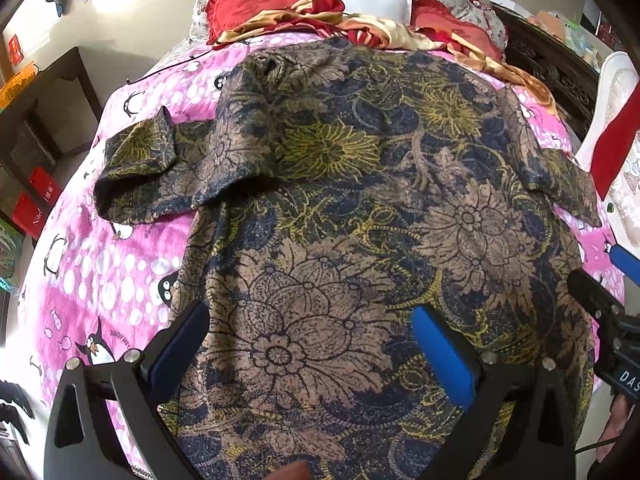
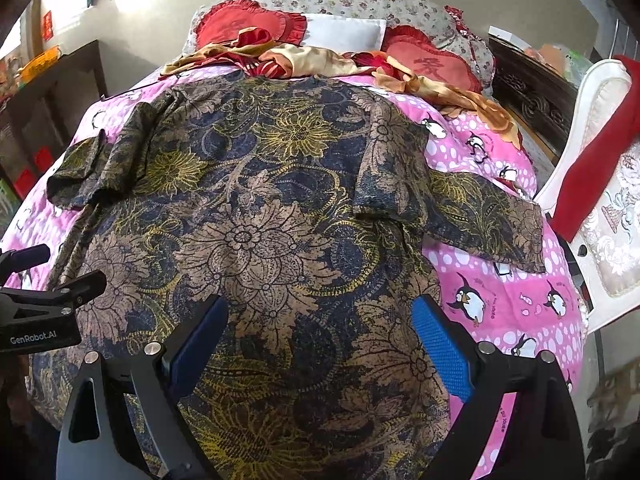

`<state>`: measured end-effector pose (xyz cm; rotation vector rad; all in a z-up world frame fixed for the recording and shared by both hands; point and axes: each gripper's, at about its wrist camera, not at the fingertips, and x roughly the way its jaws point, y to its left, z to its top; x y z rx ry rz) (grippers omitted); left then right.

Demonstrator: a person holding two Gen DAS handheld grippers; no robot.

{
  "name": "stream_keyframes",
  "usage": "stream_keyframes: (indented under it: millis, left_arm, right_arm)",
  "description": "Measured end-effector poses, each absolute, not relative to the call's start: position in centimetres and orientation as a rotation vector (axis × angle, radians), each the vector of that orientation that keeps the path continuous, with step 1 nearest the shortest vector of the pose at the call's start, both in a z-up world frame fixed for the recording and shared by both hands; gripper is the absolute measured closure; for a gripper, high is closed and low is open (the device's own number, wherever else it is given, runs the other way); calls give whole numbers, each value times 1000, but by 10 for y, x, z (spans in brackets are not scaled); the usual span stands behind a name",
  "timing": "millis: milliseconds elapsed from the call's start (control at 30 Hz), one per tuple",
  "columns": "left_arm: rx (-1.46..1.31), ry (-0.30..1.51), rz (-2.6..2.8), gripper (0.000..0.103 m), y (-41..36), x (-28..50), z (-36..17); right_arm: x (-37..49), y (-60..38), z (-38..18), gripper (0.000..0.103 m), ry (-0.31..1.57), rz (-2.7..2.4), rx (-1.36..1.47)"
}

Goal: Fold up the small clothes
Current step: 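Move both tools over the spread floral shirt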

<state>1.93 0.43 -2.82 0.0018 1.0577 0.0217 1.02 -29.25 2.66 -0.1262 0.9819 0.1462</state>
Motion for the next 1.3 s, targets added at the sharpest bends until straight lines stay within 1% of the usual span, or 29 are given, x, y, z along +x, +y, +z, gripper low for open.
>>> stream_keyframes:
  millis: [733,967,1100,1300]
  left_arm:
    - [-2,1045,11,0,-1,14,-20]
    - [23,1023,32,0,1,27,-27]
    - [51,1016,37,0,2,54,-47]
    - [47,1017,55,0,9,94,-72]
  right_arm:
    - [2,-290,35,5,975,164,-97]
    - [16,-288,32,5,964,169,-62]
    - [42,-286,17,5,954,149,-29]
    - [82,-279,-26,5,978,111,-34]
